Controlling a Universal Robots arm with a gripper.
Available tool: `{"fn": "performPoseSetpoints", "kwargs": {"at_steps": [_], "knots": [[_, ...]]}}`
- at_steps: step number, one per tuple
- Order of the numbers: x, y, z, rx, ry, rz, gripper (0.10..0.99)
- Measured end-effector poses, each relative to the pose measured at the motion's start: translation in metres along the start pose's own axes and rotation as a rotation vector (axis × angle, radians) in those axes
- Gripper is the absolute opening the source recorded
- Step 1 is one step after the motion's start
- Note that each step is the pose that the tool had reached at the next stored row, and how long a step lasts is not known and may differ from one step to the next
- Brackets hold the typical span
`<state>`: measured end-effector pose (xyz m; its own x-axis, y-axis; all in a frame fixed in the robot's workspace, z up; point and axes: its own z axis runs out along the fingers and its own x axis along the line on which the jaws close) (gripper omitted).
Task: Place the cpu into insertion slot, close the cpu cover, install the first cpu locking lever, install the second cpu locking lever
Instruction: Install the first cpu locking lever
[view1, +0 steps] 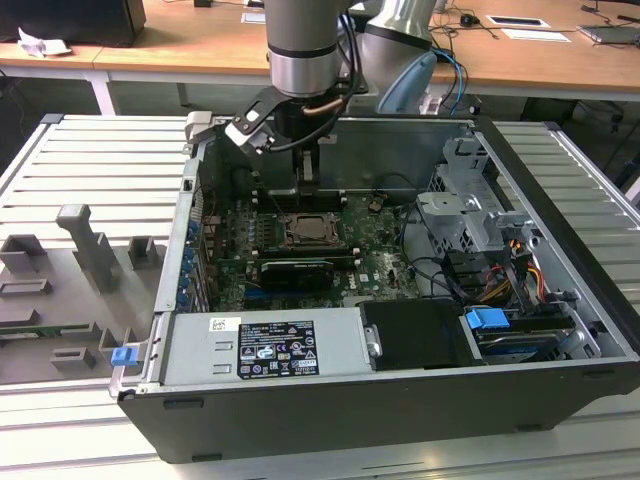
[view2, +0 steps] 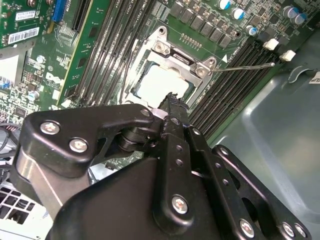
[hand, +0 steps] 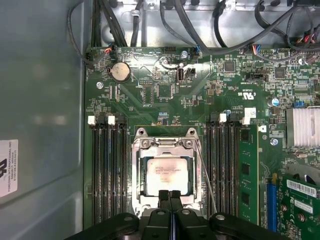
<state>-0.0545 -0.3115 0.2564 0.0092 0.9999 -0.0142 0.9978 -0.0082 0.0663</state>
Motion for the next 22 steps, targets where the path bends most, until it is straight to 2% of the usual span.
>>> {"fn": "performPoseSetpoints", "kwargs": {"at_steps": [11,22], "knots": [[-0.0001,0.0006,-0.0098,0.0,0.0,0.0,0.106],[-0.0002,0.0009,-0.0138,0.0,0.0,0.0,0.106]]}}
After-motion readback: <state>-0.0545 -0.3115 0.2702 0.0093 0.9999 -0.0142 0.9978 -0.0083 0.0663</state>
